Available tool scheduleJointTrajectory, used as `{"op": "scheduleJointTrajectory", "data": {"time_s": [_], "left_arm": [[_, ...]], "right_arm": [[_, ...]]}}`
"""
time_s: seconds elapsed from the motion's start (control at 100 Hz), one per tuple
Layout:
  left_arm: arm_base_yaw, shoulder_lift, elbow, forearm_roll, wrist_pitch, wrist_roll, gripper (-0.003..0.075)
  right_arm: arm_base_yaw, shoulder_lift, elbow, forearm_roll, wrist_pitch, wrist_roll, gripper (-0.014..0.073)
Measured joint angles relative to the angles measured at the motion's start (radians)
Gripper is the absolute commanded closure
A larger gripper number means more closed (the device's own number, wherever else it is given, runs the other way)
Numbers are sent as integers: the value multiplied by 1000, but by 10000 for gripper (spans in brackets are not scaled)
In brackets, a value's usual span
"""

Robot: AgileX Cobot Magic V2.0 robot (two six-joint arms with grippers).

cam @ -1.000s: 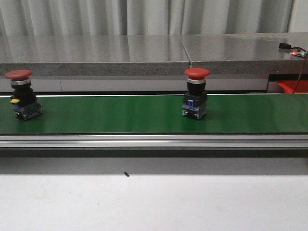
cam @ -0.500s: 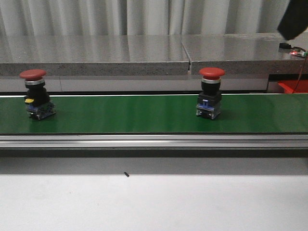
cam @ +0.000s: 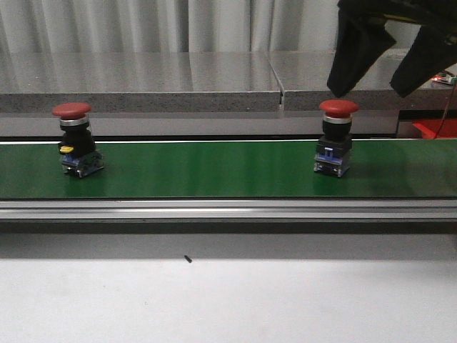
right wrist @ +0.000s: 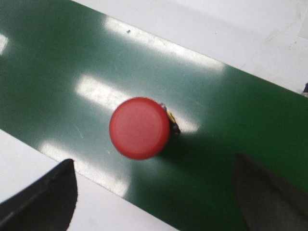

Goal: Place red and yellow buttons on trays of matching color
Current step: 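Close the right gripper on the red button and lift it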

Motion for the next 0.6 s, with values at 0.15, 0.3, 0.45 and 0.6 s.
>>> {"op": "scheduleJointTrajectory", "data": {"time_s": [0.15,0.3,0.45,0.6], "left_arm": [[0,-2,0,0,0,0,741],[0,-2,0,0,0,0,741],[0,-2,0,0,2,0,741],[0,-2,0,0,2,0,741]], "right_arm": [[1,62,-34,-43,-6,0,-51],[1,115,-40,-86,-19,-2,-24],[1,144,-40,-91,-22,-2,211],[1,149,-40,-93,-22,-2,384]]}}
